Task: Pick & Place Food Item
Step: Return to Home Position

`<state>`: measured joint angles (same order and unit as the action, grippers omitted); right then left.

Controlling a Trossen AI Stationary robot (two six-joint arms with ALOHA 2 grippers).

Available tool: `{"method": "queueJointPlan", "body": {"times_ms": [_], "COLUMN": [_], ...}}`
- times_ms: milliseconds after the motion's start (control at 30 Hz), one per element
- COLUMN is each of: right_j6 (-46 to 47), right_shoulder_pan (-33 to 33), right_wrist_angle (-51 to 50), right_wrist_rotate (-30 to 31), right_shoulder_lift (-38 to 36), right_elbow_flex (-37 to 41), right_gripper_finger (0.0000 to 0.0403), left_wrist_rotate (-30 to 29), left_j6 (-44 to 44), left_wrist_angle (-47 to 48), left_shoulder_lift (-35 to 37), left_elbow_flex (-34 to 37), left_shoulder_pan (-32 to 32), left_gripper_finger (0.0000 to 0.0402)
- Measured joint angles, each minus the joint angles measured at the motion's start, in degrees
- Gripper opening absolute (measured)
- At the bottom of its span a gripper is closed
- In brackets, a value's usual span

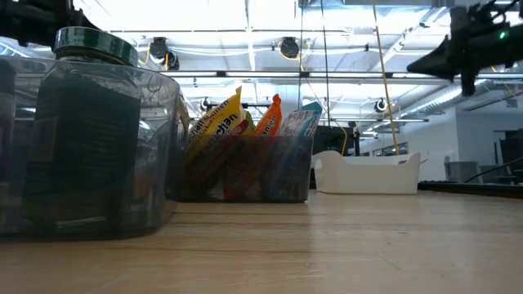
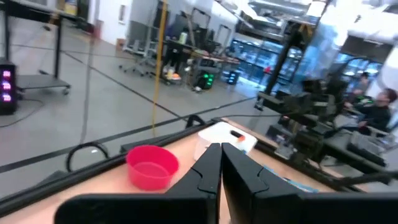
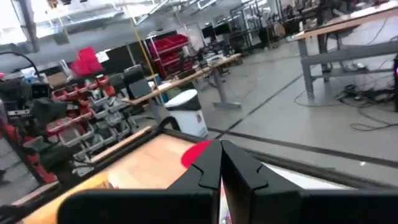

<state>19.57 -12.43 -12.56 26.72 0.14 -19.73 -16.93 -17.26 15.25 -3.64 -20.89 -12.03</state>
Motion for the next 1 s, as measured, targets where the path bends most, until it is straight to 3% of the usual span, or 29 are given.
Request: {"method": "queueJointPlan", "body": {"times_ms": [333, 500, 1000], "right_j6": [1.21, 1.79, 0.66], "right_shoulder_pan": [0.04, 0.06, 0.04], "right_wrist_angle": [28.81, 28.09, 28.19], "right_wrist_rotate": [-4.60, -4.48, -4.37], "right_shoulder_lift": [0.72, 0.87, 0.83], "right_elbow_flex": [18.03, 18.56, 18.73], "right_gripper_finger": [0.0000, 0.0000, 0.0000], "left_wrist_rotate": [3.12, 4.50, 3.85], "left_j6": [-2.58, -2.57, -2.57], "left_wrist_angle": [-14.15, -21.83, -29.13], "left_shoulder_lift": [0.46, 0.46, 0.53], "left_elbow_flex": [9.74, 14.07, 20.00], "left_shoulder_pan": [0.00, -0.07, -3.60], "left_gripper_finger": [0.0015, 0.0007, 0.0014]}}
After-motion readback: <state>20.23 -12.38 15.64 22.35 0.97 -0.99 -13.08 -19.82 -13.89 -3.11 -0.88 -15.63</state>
